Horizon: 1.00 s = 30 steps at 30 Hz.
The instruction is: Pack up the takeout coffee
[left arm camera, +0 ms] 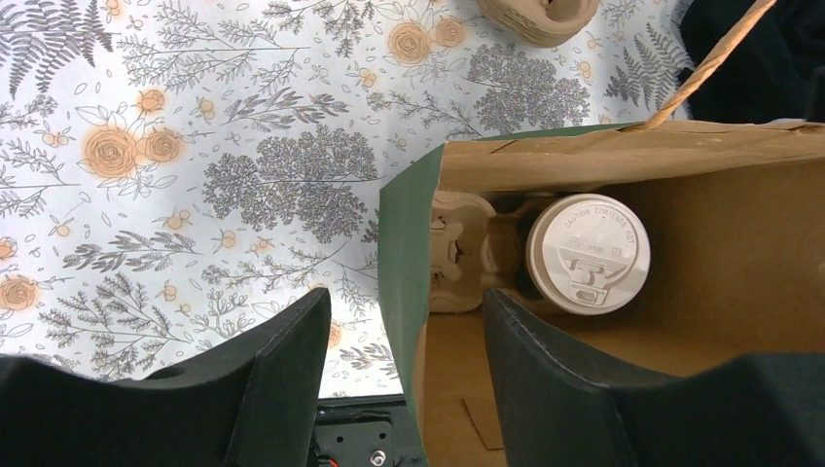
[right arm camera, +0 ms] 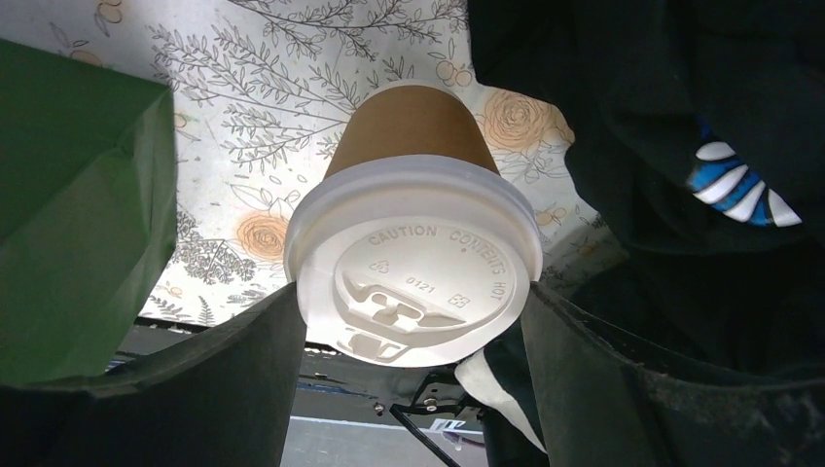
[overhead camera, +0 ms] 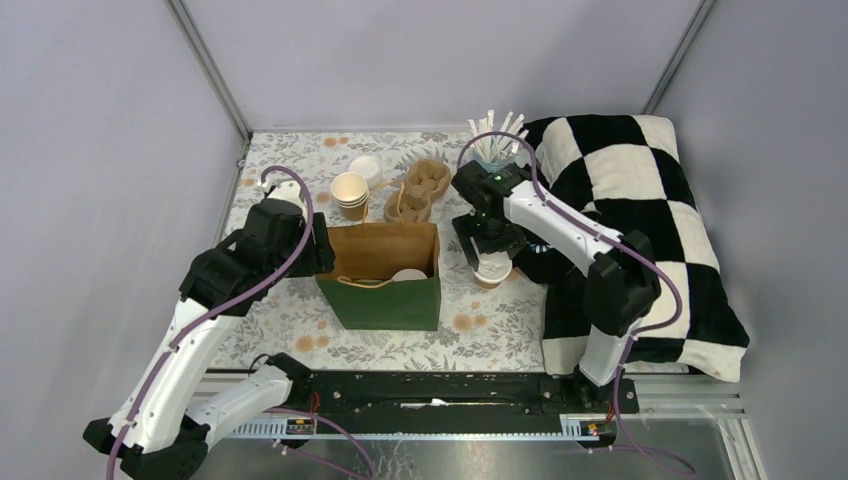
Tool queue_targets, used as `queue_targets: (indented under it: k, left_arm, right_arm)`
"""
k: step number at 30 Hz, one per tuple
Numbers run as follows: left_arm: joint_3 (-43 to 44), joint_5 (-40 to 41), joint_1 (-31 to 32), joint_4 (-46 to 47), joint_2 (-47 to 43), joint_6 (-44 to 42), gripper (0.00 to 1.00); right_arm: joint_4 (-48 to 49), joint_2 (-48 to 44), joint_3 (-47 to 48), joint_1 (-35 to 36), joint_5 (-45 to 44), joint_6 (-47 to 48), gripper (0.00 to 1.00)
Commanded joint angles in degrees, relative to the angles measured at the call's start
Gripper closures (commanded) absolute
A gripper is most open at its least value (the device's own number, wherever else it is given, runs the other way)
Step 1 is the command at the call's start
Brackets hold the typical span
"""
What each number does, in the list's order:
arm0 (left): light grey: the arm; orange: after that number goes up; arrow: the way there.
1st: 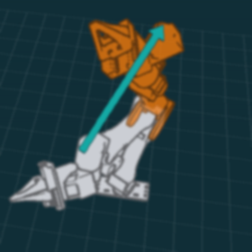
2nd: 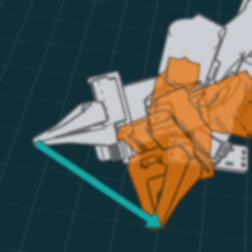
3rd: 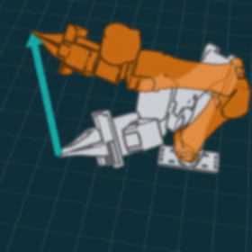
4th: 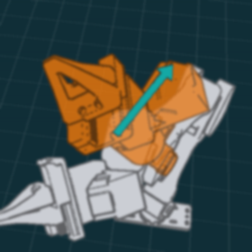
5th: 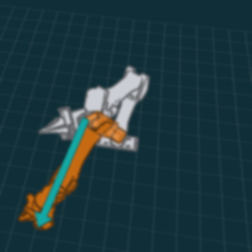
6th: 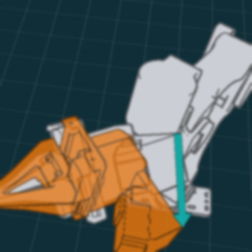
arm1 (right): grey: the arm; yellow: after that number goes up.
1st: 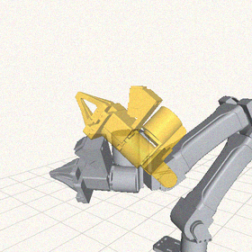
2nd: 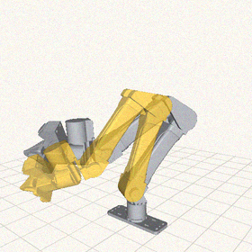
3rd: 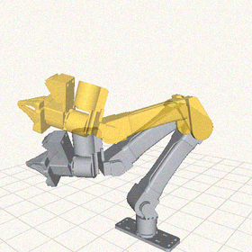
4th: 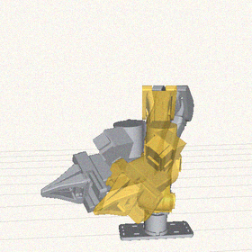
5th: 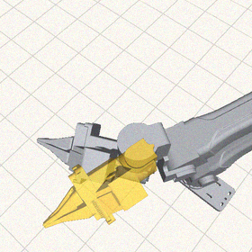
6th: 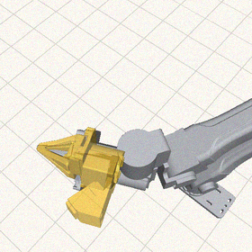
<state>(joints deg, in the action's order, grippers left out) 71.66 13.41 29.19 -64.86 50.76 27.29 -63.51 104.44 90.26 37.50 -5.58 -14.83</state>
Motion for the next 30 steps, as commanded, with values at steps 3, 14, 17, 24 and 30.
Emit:
queue_targets:
  k: [3, 14, 17, 24, 30]
  left_arm:
    - [3.51, 2.05, -0.18, -0.77, 0.4, 2.39, 0.37]
    - [5.57, 2.24, -0.19, -2.37, 2.36, 3.65, 0.45]
    - [5.12, 1.98, -0.19, -1.99, 2.77, 3.29, 0.47]
    - [6.83, 4.54, -0.2, -1.4, 5.99, 2.02, 0.62]
    - [6.38, 5.76, -0.19, -0.93, 7.21, 2.29, 0.74]
  right_arm:
    - [2.44, -9.99, -1.23, 0.56, -2.39, -1.15, 0.35]
    - [-0.81, -19.04, 16.61, 0.56, -4.54, 1.43, 0.37]
    - [-2.52, -17.88, 25.88, 0.92, 0.02, 2.81, 0.38]
    - [-0.22, -14.71, 42.12, 9.18, 11.33, 4.92, 0.4]
    - [4.8, -13.33, 42.01, 16.14, 15.46, 5.13, 0.43]
